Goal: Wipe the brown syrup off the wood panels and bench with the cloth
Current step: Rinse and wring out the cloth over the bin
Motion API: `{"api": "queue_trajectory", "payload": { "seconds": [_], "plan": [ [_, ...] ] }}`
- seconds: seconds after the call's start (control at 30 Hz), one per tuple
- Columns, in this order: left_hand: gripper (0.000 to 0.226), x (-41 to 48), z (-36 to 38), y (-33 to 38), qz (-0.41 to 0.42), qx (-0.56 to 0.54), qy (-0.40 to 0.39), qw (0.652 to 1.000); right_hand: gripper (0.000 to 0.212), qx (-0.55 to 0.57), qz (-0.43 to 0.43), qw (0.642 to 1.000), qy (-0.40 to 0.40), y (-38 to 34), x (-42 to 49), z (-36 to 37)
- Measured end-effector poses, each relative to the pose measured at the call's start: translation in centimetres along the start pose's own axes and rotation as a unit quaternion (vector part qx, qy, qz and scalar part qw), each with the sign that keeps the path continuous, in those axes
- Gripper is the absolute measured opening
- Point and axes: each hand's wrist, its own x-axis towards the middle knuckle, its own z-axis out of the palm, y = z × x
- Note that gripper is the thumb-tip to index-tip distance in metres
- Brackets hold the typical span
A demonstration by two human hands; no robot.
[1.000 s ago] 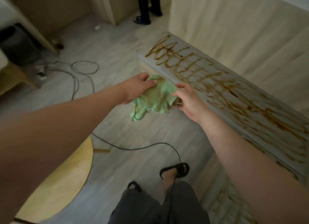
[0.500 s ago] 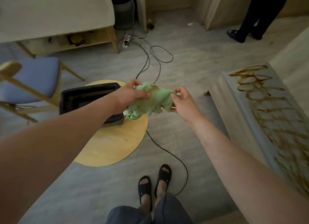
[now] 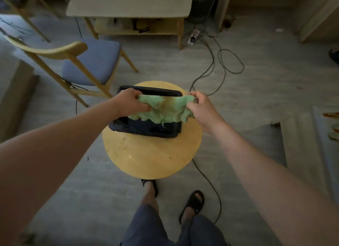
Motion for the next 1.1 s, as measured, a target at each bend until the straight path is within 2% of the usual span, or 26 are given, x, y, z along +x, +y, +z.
{"api": "queue_trajectory", "payload": {
  "seconds": [0.1,0.17,0.23,0.3,0.37,0.43,0.5,0.57,0.7,0.77,0.87,1.0,1.07,1.1],
  "plan": [
    [0.019,2.3,-1.5,-2.8,0.011,-0.042,-0.006,0.999,0.018,-0.064,-0.024,0.998,0.017,-0.1,2.9,2.4],
    [0.021,4.8,-2.8,-5.2,0.012,-0.070,-0.042,0.997,0.013,-0.079,-0.014,0.996,0.035,0.1,5.2,4.5],
    [0.034,6.7,-3.2,-7.3,0.001,-0.091,-0.077,0.993,0.012,-0.085,0.008,0.995,0.052,0.7,6.8,6.3],
    [0.043,9.1,-3.5,-10.0,-0.028,-0.066,-0.081,0.994,0.020,-0.144,0.026,0.988,0.057,1.4,8.9,8.6],
    [0.050,11.3,-3.1,-12.2,-0.041,-0.010,-0.089,0.995,0.033,-0.255,0.031,0.965,0.047,2.3,10.7,10.7],
    [0.050,13.3,-2.7,-13.7,-0.044,0.017,-0.139,0.989,0.039,-0.385,0.034,0.922,0.021,3.1,12.0,12.5],
    [0.041,15.2,-2.5,-14.7,-0.039,0.039,-0.170,0.984,0.030,-0.481,0.039,0.876,0.006,3.6,13.3,14.4],
    [0.034,16.3,-1.6,-14.6,-0.067,-0.012,-0.188,0.980,0.021,-0.513,0.049,0.857,0.001,4.4,14.1,15.7],
    [0.046,17.9,0.1,-14.3,-0.180,-0.214,-0.255,0.926,0.043,-0.395,0.163,0.904,-0.027,5.8,16.4,16.8],
    [0.045,18.7,0.9,-14.5,-0.216,-0.273,-0.286,0.893,0.050,-0.348,0.220,0.911,-0.030,6.4,17.3,16.7],
    [0.039,20.0,2.1,-14.7,-0.245,-0.322,-0.284,0.869,0.062,-0.295,0.256,0.920,-0.015,7.5,18.1,17.2],
    [0.031,21.2,4.0,-15.3,-0.277,-0.342,-0.270,0.856,0.076,-0.227,0.280,0.931,0.060,9.4,19.2,18.3],
    [0.035,21.6,4.9,-15.5,-0.295,-0.354,-0.274,0.844,0.077,-0.162,0.310,0.933,0.083,10.3,20.0,18.5],
    [0.037,21.7,5.3,-15.5,-0.306,-0.365,-0.273,0.836,0.071,-0.131,0.318,0.936,0.077,10.6,20.3,18.7]
  ]
}}
